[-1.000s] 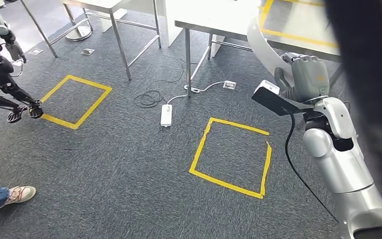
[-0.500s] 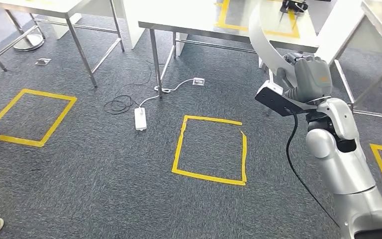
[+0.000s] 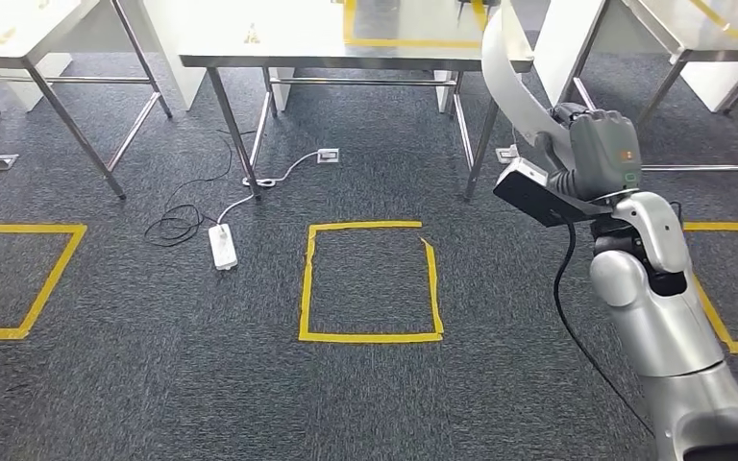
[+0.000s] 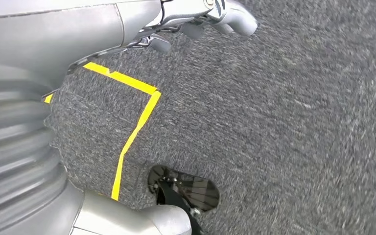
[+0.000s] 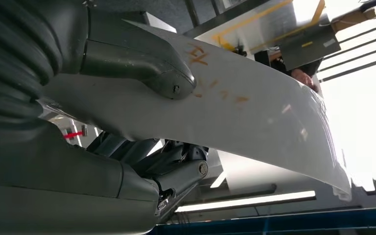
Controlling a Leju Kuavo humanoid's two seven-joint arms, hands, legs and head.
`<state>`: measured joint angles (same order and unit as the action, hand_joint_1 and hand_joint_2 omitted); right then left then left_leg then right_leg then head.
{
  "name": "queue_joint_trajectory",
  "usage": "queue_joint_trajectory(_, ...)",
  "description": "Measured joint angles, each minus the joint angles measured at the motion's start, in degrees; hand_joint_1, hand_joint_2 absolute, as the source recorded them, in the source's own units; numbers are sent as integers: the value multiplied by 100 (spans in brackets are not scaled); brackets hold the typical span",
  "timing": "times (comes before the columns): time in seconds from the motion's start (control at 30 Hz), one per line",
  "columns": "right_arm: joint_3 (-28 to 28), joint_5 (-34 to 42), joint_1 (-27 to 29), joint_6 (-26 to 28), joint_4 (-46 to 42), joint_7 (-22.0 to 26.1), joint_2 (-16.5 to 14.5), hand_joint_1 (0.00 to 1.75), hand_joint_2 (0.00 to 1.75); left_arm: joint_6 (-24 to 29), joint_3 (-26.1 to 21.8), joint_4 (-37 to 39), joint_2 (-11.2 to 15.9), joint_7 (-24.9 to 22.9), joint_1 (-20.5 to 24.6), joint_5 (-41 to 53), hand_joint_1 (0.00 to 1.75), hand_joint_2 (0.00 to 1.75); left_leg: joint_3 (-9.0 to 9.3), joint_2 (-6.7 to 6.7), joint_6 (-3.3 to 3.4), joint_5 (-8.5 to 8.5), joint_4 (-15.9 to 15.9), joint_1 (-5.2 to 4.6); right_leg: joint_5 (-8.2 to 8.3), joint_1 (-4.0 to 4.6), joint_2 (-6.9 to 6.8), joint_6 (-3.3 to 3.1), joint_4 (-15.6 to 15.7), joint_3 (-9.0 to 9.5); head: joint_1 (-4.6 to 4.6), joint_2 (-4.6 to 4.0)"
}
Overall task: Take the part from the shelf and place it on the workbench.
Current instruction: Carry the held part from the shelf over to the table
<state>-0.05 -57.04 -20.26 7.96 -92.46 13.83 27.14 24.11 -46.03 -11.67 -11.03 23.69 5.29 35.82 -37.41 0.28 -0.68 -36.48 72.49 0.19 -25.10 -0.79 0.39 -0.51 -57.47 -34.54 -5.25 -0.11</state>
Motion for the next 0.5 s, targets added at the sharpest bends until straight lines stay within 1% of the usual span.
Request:
queue_joint_trajectory(0.03,8,1,5,11,7,3,-9,175,175,0,0,0,1,0,-10,-2,0,175,-144,-14,-9,-32,233,4,-5,-3,56,0,-6,1,0,0)
queue_joint_trajectory(0.07,14,1,8,22,14,5,-18,175,175,0,0,0,1,1,-18,-5,0,175,-213,-16,-16,24,302,9,-10,-7,107,3,-13,2,0,0)
queue_joint_trajectory(0.1,17,1,9,34,20,7,-25,175,175,0,-1,0,1,1,-22,-9,0,175,-204,-17,-20,150,212,15,-16,-14,151,9,-21,4,0,0)
queue_joint_trajectory(0.13,18,1,8,48,23,7,-31,175,175,0,-1,0,2,3,-21,-12,0,175,-114,-24,-24,336,-40,25,-25,-24,193,22,-32,7,0,0)
queue_joint_trajectory(0.17,18,1,7,61,24,7,-35,175,175,0,-1,0,3,6,-20,-14,0,175,30,-53,-29,535,-389,38,-38,-35,229,43,-51,8,0,0)
queue_joint_trajectory(0.2,18,1,5,72,25,6,-37,175,175,-1,-1,1,4,7,-17,-15,0,175,170,-115,-35,671,-725,49,-57,-40,265,74,-78,4,1,0)
queue_joint_trajectory(0.23,18,1,4,80,26,5,-39,175,175,-2,0,2,3,10,-16,-15,0,175,297,-164,-26,777,-1009,57,-74,-39,306,111,-108,-6,1,0)
queue_joint_trajectory(0.27,18,1,1,87,27,6,-40,175,175,-3,0,3,2,12,-14,-16,0,175,372,-198,-7,820,-1176,56,-82,-40,341,152,-126,-18,1,0)
queue_joint_trajectory(0.3,18,-1,-1,92,28,6,-42,175,175,-4,-1,3,2,11,-13,-17,0,175,391,-207,26,805,-1216,45,-78,-39,371,193,-126,-26,2,0)
queue_joint_trajectory(0.33,18,-6,-3,97,31,5,-42,175,175,-4,-2,2,2,11,-12,-20,0,175,399,-178,73,822,-1227,41,-68,-44,396,228,-116,-29,2,0)
queue_joint_trajectory(0.37,17,-20,-6,108,32,4,-42,175,175,-4,-3,0,3,8,-9,-22,0,175,398,-154,113,835,-1235,41,-67,-53,373,258,-114,-31,2,0)
queue_joint_trajectory(0.4,17,-46,-19,125,34,3,-40,175,175,-9,-4,-1,3,7,-5,-23,0,175,399,-137,153,847,-1246,47,-110,-52,297,283,-176,-60,-3,0)
queue_joint_trajectory(0.43,19,-79,-41,148,37,7,-40,175,175,-24,-4,-1,1,9,-2,-24,0,175,399,-118,186,858,-1257,55,-205,-48,200,304,-327,-129,-10,0)
queue_joint_trajectory(0.47,21,-115,-67,172,43,13,-41,175,175,-57,-4,-1,-1,17,-1,-24,0,175,396,-99,213,859,-1262,55,-358,-44,94,321,-609,-261,-15,0)
queue_joint_trajectory(0.5,24,-146,-93,192,51,17,-42,175,175,-108,-4,0,-2,36,-4,-27,0,175,391,-80,233,853,-1261,50,-540,-38,22,336,-992,-445,-20,0)
